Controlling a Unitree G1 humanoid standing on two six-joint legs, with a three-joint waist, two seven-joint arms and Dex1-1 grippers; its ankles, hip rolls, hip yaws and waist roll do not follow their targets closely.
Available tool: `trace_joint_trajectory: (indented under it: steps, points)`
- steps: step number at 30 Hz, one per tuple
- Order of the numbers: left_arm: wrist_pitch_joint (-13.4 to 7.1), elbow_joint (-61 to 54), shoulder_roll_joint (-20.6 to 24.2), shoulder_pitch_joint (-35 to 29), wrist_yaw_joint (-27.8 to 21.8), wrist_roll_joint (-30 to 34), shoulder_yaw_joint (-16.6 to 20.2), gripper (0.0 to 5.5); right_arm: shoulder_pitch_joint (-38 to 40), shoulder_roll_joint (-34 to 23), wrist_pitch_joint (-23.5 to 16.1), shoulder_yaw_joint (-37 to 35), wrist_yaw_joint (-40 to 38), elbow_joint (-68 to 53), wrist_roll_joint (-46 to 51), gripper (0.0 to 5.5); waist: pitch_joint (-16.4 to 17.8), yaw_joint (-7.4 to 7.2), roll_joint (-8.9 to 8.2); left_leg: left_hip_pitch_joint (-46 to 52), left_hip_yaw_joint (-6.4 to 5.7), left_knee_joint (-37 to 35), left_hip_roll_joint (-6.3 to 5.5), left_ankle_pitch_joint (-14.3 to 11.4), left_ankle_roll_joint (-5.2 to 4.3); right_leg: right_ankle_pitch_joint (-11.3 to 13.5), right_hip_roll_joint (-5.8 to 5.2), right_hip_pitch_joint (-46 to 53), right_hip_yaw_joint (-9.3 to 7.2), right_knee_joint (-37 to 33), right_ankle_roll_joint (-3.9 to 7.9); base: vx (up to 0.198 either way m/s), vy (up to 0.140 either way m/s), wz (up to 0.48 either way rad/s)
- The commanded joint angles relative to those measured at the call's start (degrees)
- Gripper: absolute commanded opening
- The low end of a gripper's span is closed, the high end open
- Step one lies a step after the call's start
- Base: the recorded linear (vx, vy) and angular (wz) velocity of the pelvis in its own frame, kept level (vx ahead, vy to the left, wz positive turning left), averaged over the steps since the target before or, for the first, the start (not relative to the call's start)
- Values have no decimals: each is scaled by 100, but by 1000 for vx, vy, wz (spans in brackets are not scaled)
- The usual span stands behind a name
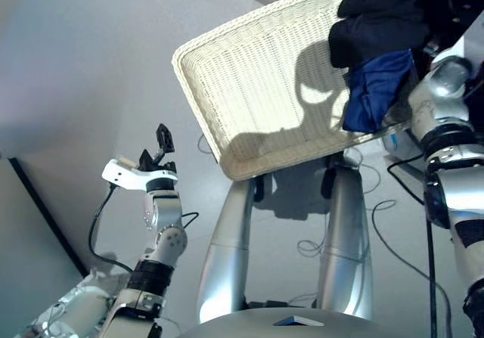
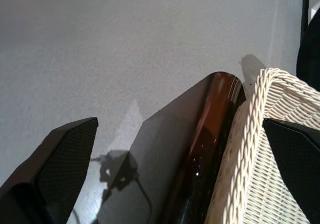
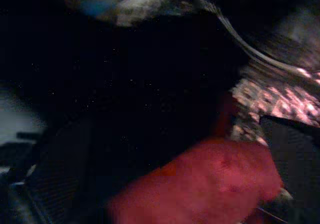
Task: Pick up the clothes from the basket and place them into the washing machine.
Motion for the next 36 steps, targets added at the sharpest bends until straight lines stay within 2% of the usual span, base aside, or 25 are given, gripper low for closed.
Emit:
trace_joint_trajectory:
  steps: [1,5,10,15,24,29,35,36]
  points:
    - [-119,76,125,-18,-247,-55,435,550,43,-219,-461,366,594,-503,231,550,-74,3,80,260,11,-775,-10,472,42,588,129,426,-506,-544,65,0,0,0]
    - [-74,236,56,-78,-341,-49,454,550,350,165,-480,450,944,-679,445,550,-103,21,12,567,-45,-1336,49,647,5,673,149,731,-610,-1056,69,0,0,0]
    - [-35,355,-3,-199,-345,49,444,550,681,650,-384,549,1223,-608,565,550,-155,46,-28,804,-113,-1817,90,823,-12,726,182,891,-647,-1390,81,0,0,0]
    - [-32,382,-76,-228,-310,123,464,550,812,1023,-284,536,1241,-278,486,550,-225,95,-28,754,-146,-1811,69,816,7,691,211,815,-641,-1339,64,0,0,0]
    - [41,273,-148,-182,-214,266,356,550,989,1435,-47,424,1085,317,267,550,-213,189,76,530,-155,-1616,72,760,39,608,209,530,-581,-1047,64,0,0,0]
    - [64,181,-154,-131,-174,317,267,550,1003,1470,47,316,857,508,104,550,-168,200,139,454,-162,-1546,75,746,28,591,180,433,-567,-954,71,0,0,0]
    - [70,81,-71,-67,-68,401,162,550,645,1292,184,-83,442,1003,125,550,-115,268,262,406,-133,-1457,69,714,36,570,167,341,-520,-816,84,0,0,0]
    - [82,61,-56,-65,-58,437,157,550,608,1257,211,-78,431,1034,94,434,-98,273,268,407,-126,-1430,67,710,35,570,165,341,-516,-787,84,0,0,0]
